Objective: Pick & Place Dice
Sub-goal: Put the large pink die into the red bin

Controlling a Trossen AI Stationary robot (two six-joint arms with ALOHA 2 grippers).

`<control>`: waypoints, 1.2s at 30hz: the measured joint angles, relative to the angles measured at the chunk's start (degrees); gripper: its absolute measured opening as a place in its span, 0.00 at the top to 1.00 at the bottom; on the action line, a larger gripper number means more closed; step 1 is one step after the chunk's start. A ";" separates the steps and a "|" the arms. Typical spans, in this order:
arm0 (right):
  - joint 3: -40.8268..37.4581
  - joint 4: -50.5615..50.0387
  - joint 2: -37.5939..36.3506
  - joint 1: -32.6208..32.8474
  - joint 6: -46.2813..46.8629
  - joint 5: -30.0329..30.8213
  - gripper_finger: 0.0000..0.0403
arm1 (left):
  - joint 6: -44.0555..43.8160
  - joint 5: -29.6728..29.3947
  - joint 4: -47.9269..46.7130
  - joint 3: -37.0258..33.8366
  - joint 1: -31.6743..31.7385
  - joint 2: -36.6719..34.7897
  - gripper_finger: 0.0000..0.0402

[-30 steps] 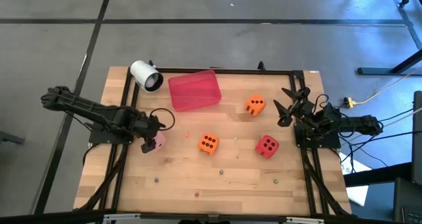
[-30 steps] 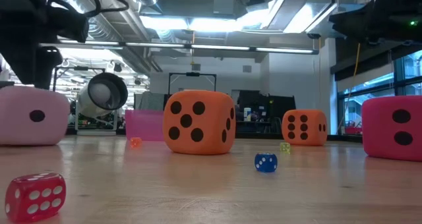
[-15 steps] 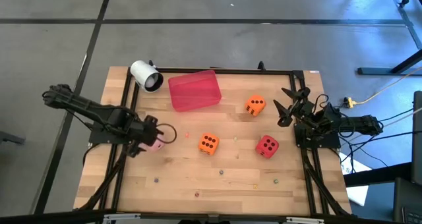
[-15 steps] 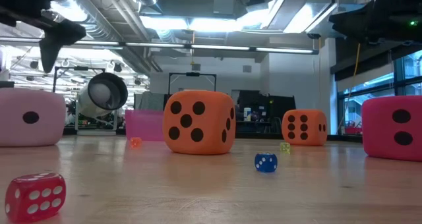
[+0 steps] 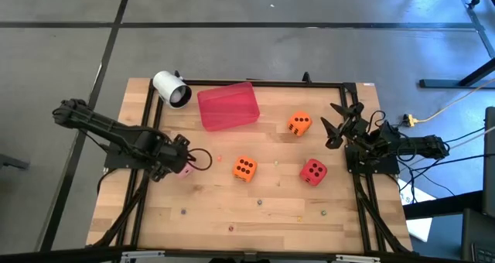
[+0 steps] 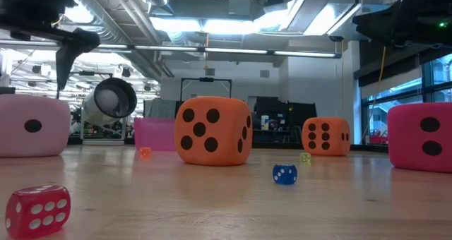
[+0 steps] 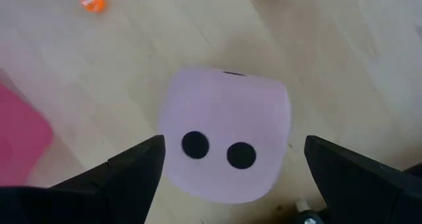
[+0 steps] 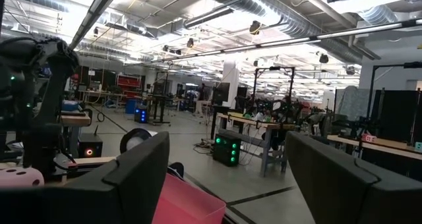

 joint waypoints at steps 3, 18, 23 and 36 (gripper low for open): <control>0.00 0.00 0.00 0.01 0.00 0.00 0.25 | 0.82 -1.62 0.06 0.00 0.00 2.40 0.10; 0.00 0.00 0.00 0.00 0.17 0.00 0.25 | 0.37 -3.20 0.69 -0.02 0.00 4.36 0.10; 0.00 0.00 0.00 0.01 0.21 0.00 0.25 | 0.34 -1.52 0.53 -0.02 0.00 4.36 0.10; 0.00 0.00 0.00 0.00 0.00 0.00 0.25 | 0.35 -2.95 0.53 -0.03 0.00 4.36 0.10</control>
